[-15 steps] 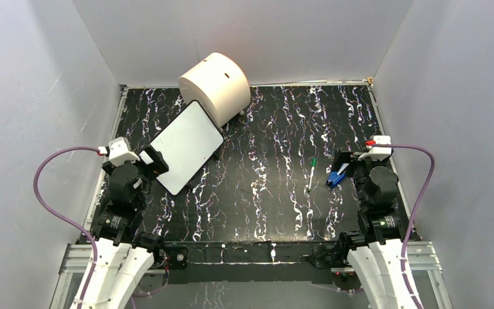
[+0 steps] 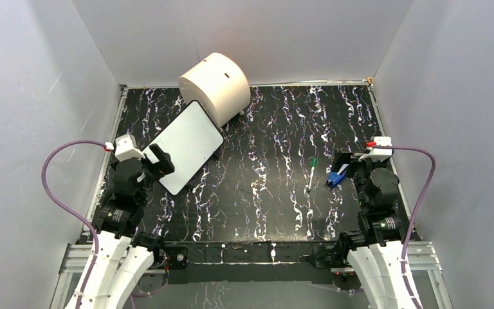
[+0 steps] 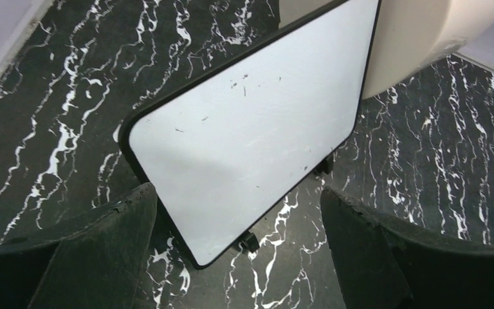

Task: Write a sentence on the whiteboard
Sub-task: Move the whiteboard to the center of the board.

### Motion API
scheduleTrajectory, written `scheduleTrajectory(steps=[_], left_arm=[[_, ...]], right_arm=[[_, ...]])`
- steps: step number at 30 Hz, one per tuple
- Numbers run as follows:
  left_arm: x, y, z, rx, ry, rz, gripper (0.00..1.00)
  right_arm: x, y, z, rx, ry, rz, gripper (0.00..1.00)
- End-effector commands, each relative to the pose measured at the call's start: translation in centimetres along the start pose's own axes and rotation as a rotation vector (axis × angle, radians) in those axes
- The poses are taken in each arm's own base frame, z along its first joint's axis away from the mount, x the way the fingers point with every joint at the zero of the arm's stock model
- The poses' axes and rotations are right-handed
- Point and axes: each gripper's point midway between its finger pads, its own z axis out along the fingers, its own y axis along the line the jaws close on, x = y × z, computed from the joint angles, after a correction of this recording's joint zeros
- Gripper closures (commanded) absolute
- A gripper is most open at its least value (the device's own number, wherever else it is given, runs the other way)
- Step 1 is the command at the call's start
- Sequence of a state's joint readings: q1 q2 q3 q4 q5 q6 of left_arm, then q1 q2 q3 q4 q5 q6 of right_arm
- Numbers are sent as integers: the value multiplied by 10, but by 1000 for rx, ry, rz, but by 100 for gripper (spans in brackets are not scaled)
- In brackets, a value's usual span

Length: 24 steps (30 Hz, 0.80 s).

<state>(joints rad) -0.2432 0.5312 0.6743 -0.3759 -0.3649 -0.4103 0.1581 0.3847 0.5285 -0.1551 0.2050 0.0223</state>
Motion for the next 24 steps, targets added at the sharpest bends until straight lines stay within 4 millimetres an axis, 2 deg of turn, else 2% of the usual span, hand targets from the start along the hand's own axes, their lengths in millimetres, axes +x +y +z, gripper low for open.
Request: scheduleTrajectory(steps=[1, 8, 15, 21, 24], left_arm=[[7, -11, 0, 29, 76, -62, 6], [44, -22, -2, 15, 326, -102, 10], [94, -20, -4, -41, 511, -156, 14], [120, -19, -6, -124, 574, -189, 19], [128, -21, -6, -169, 549, -182, 21]], right_arm=[[-18, 3, 0, -15, -67, 10, 1], [-21, 6, -3, -27, -82, 13, 1], [-20, 13, -3, -58, -82, 15, 1], [-22, 14, -5, -66, -95, 17, 1], [-22, 15, -5, -68, -97, 18, 1]])
